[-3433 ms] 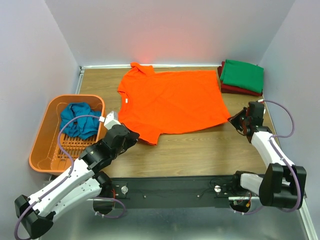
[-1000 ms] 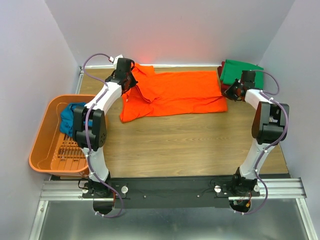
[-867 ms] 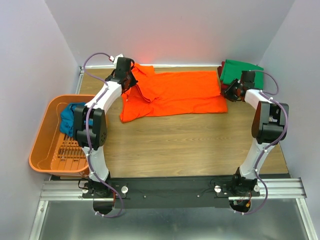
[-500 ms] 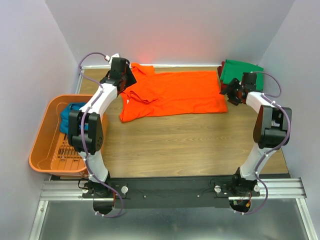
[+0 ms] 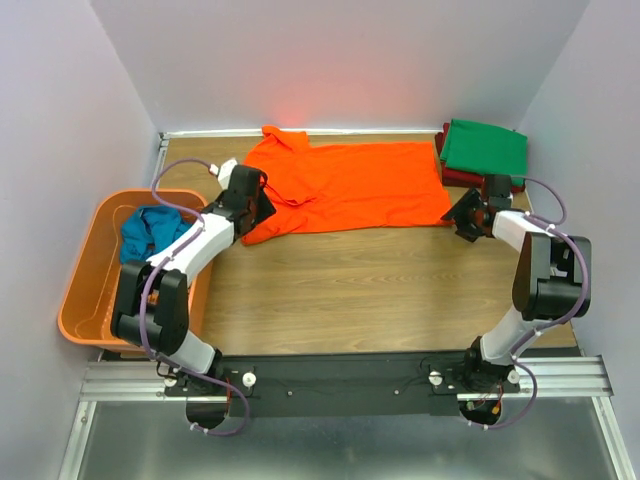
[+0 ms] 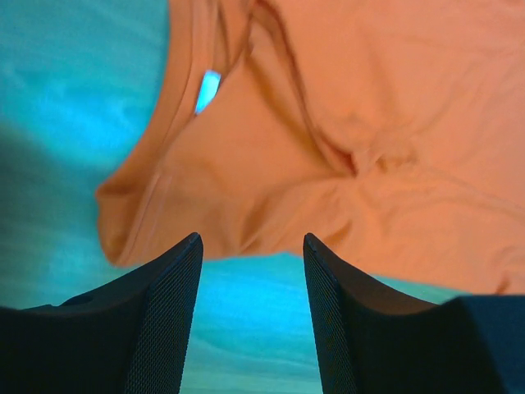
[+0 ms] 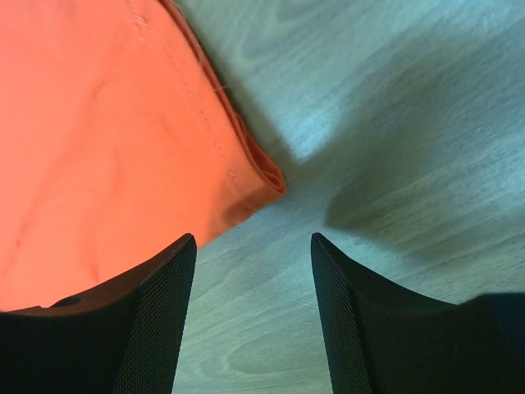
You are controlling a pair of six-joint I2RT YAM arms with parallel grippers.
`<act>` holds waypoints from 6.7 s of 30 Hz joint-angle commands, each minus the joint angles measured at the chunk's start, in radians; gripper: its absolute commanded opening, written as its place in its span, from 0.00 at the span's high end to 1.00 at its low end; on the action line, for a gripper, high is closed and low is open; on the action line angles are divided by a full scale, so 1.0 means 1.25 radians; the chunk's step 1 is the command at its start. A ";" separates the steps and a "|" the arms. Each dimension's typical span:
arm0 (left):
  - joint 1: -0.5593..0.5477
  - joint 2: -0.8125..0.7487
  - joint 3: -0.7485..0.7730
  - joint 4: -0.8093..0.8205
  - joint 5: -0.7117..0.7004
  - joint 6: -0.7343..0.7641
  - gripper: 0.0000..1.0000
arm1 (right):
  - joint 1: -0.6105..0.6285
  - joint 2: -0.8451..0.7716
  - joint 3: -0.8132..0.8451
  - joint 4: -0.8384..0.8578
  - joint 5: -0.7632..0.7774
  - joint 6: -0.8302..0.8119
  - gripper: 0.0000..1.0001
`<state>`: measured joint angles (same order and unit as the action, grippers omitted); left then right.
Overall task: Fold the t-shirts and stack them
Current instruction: Fold the tshirt
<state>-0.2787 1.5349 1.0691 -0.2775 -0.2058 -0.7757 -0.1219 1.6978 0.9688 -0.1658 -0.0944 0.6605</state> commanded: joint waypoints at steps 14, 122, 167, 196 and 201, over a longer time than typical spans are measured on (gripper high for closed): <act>-0.081 0.029 -0.079 -0.042 -0.271 -0.154 0.40 | -0.004 -0.010 -0.029 0.068 0.009 0.021 0.36; 0.031 0.355 0.281 -0.003 -0.180 0.249 0.92 | -0.018 0.062 -0.020 0.113 0.047 -0.001 0.94; -0.023 0.272 0.096 -0.066 -0.326 -0.038 0.85 | -0.018 0.059 -0.028 0.124 -0.017 0.007 0.94; -0.035 0.137 -0.111 -0.138 -0.332 -0.111 1.00 | -0.100 -0.156 -0.167 0.027 -0.100 0.051 0.98; -0.079 0.047 -0.169 -0.150 -0.309 -0.156 1.00 | -0.106 -0.244 -0.210 -0.061 -0.116 0.089 0.99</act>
<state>-0.3466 1.6657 0.9138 -0.4137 -0.6067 -0.9058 -0.2386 1.4590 0.7406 -0.1459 -0.2226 0.7345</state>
